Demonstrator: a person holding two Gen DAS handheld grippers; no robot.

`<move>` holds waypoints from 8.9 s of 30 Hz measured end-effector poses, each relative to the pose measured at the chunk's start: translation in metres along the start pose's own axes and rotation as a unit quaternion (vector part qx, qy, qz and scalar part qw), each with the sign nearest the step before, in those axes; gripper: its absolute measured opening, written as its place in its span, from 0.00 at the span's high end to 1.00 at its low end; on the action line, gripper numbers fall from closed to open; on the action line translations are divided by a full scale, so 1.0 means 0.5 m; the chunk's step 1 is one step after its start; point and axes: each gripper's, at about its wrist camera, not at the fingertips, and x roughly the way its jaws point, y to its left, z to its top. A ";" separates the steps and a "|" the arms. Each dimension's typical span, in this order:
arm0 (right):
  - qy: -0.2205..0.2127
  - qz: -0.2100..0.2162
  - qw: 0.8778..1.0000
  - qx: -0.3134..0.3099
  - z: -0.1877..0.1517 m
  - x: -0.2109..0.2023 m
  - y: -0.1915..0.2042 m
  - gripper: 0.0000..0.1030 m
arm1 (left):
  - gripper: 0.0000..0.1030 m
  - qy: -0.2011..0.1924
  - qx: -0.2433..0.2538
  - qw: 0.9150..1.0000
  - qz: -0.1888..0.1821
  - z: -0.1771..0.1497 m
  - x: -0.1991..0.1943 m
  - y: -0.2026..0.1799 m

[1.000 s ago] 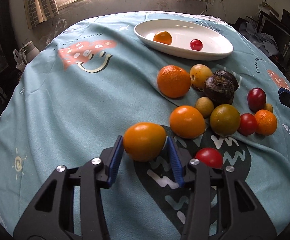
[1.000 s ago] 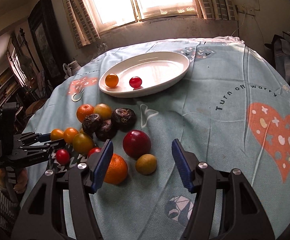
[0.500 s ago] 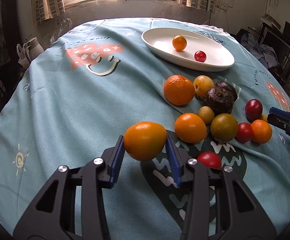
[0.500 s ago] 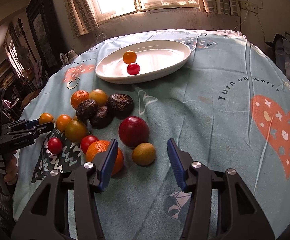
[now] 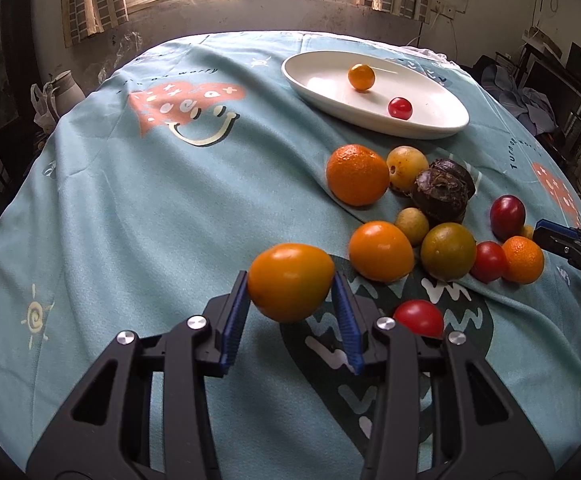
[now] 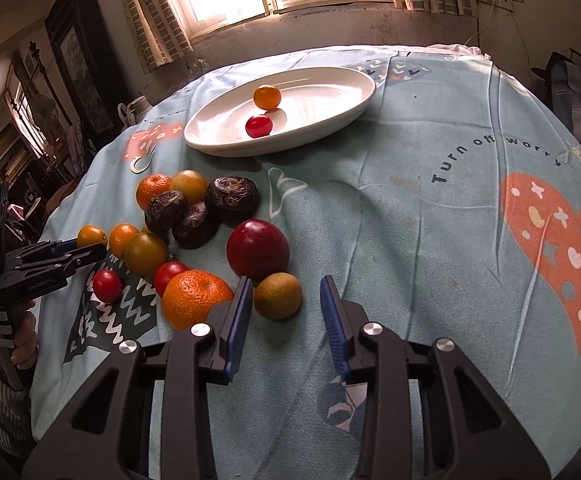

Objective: Organize fruits

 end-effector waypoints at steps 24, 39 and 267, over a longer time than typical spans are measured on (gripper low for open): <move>-0.045 -0.018 0.999 -0.007 0.080 -0.033 -0.022 0.74 | 0.59 -0.015 0.022 1.000 0.010 0.072 -0.011 -0.029; -0.016 0.004 0.999 0.035 0.290 0.165 -0.035 0.72 | 0.56 0.001 0.019 0.999 -0.035 0.315 0.166 -0.118; -0.187 -0.066 0.980 -0.032 0.276 0.000 0.051 0.35 | 0.30 -0.098 0.004 0.995 0.019 0.310 0.099 -0.093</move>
